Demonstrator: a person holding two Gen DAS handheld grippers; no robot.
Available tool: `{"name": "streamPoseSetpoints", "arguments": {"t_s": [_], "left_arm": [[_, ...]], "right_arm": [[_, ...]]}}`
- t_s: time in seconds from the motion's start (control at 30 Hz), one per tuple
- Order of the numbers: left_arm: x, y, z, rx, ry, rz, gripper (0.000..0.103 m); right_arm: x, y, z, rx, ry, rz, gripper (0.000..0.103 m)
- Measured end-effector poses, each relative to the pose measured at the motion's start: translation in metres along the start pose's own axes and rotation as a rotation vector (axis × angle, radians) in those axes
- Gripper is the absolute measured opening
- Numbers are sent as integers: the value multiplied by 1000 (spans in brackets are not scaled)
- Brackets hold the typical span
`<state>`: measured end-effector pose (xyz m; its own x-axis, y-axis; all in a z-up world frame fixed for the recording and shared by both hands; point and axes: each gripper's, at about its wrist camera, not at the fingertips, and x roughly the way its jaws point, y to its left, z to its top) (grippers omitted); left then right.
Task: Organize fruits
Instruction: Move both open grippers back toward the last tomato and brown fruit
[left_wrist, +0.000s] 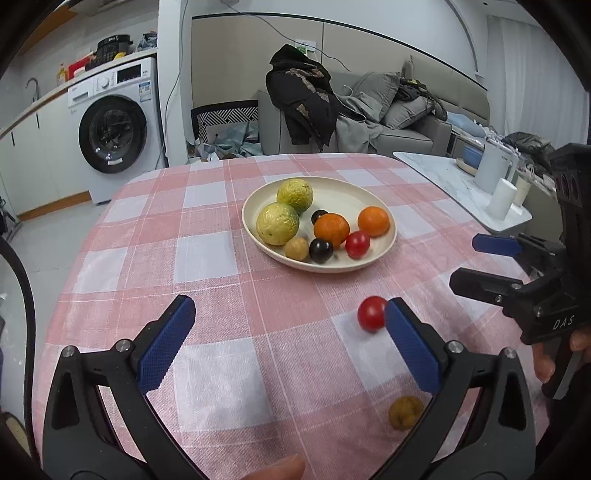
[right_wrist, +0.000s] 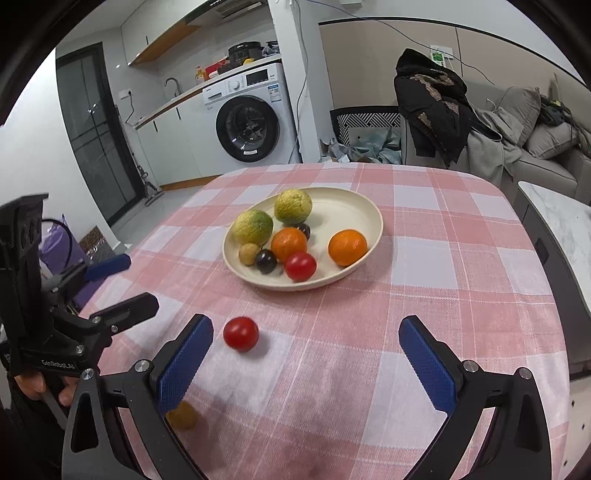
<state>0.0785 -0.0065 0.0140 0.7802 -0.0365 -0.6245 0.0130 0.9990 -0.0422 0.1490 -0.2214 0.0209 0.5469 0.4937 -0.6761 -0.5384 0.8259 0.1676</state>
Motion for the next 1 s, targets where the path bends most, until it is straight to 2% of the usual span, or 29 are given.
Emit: {"name": "streamPoseSetpoints", "arguments": {"t_s": [0.1, 0.37, 1.0], "left_arm": [[-6, -5, -4, 20, -3, 12, 102], [-13, -18, -21, 48, 39, -29, 102], [5, -60, -50, 222, 232, -179, 102]], "right_arm": [[1, 4, -7, -22, 24, -25, 103], [2, 7, -18, -48, 58, -22, 103], [0, 11, -22, -103, 99, -32, 103]]}}
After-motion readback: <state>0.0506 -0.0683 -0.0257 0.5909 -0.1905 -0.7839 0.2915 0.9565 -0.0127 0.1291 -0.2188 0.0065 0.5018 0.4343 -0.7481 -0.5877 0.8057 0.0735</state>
